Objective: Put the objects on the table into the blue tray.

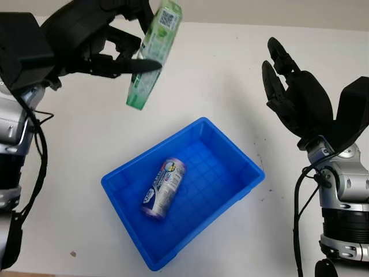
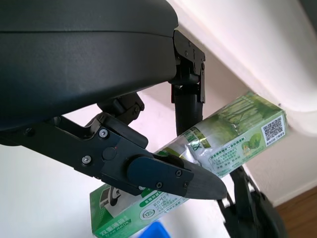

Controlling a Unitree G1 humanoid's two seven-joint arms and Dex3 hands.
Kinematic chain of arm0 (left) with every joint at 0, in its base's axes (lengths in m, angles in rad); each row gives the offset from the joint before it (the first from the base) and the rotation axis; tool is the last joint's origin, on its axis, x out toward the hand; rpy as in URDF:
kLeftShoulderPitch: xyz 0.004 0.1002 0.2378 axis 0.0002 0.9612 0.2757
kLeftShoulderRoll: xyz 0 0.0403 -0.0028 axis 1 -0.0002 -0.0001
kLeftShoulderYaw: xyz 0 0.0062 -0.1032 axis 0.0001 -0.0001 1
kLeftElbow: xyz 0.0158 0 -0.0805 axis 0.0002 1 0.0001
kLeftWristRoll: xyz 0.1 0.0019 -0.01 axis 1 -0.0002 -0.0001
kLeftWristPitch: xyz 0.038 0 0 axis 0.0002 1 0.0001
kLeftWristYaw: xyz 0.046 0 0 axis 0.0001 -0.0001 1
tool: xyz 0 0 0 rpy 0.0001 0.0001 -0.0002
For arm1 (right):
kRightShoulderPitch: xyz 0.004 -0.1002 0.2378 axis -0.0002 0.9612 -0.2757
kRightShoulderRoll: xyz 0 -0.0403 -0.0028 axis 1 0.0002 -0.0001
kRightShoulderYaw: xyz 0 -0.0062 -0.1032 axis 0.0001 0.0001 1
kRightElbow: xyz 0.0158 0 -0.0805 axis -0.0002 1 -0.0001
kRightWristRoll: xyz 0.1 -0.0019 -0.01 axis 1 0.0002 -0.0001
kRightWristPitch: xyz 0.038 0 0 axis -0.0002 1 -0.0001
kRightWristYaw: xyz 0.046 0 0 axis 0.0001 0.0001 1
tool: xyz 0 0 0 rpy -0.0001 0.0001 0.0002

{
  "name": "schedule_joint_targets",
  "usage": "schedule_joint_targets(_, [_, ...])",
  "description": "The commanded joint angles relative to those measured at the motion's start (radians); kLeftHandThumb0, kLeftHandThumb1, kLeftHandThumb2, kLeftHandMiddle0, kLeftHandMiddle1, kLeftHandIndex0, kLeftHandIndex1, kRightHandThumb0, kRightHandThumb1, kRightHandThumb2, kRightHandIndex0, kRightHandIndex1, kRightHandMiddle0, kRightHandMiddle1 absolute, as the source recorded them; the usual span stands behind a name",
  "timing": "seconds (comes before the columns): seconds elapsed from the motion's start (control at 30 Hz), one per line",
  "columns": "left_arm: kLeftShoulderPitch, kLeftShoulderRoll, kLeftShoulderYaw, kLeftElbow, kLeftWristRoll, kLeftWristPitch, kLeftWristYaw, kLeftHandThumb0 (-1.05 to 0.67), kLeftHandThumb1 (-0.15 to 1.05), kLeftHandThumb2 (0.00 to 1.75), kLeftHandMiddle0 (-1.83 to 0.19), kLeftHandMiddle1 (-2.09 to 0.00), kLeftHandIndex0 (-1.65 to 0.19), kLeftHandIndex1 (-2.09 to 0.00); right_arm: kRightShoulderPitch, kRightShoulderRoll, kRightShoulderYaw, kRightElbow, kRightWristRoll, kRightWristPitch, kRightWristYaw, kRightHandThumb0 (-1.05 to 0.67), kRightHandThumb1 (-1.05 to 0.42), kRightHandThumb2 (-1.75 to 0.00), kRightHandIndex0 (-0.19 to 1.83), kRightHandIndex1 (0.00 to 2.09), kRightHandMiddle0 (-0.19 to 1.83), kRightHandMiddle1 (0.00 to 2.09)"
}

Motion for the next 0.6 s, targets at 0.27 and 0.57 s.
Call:
schedule_joint_targets(0.27, [0.111,0.071,0.039,-0.312,-0.193,0.396,-0.096,-0.42,1.05,0.36,-0.65,-2.00,-0.28,-1.84,-0.002,0.000,0.009,-0.004,-0.018,-0.012,-0.001,-0.44,-1.05,-0.62,-0.14,0.06,-0.15,0.05])
schedule_joint_targets(0.57, [0.092,0.054,0.000,-0.264,-0.271,0.504,-0.204,-0.64,1.05,0.47,0.09,-0.02,0.15,-0.02,0.005,0.009,0.003,-0.008,-0.009,-0.003,-0.006,-0.46,-1.05,-0.55,-0.14,0.06,-0.14,0.06])
